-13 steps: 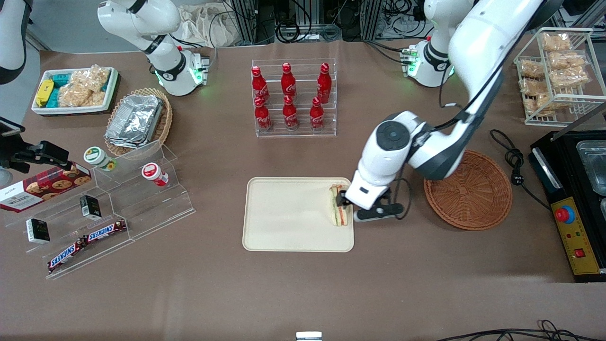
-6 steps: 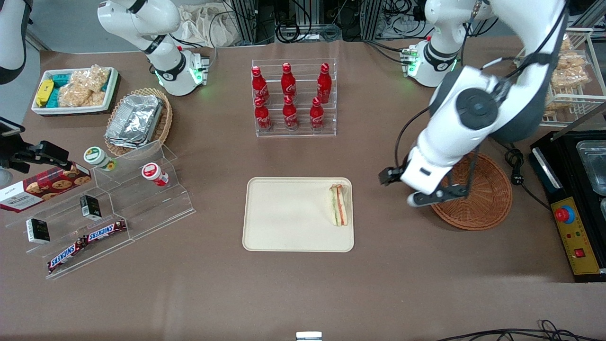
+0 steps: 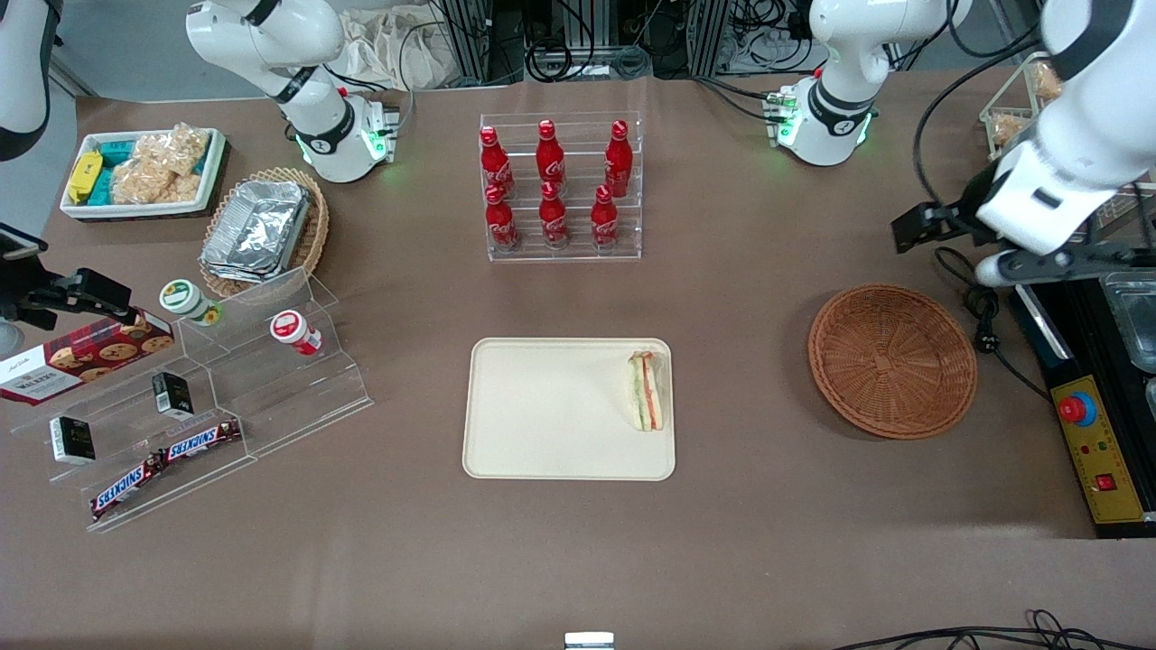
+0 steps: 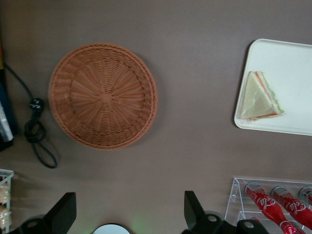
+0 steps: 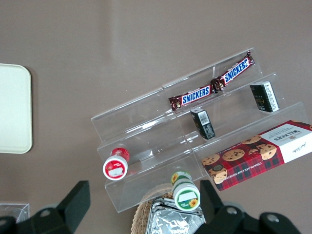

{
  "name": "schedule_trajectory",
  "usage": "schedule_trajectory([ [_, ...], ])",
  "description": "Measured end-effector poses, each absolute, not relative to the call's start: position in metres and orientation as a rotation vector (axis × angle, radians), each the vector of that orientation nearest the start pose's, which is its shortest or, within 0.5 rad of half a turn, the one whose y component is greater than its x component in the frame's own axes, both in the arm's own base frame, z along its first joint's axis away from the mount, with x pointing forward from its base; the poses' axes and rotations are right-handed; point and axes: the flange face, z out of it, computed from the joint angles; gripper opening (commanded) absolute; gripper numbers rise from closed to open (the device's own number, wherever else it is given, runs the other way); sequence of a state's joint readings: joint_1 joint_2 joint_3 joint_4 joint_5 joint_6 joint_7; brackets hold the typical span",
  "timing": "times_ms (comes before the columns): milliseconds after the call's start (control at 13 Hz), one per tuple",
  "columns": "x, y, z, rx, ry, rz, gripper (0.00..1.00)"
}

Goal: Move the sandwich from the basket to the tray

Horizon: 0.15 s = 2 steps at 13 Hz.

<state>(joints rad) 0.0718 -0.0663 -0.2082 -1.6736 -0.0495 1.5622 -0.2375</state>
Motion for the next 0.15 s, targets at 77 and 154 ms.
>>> schedule_trajectory([
  [77,0.5245,-0.0783,0.6129,-3.163,-0.17,0.077,0.99],
  [154,0.5251,-0.0797,0.6111,-3.163,-0.165,0.082,0.99],
])
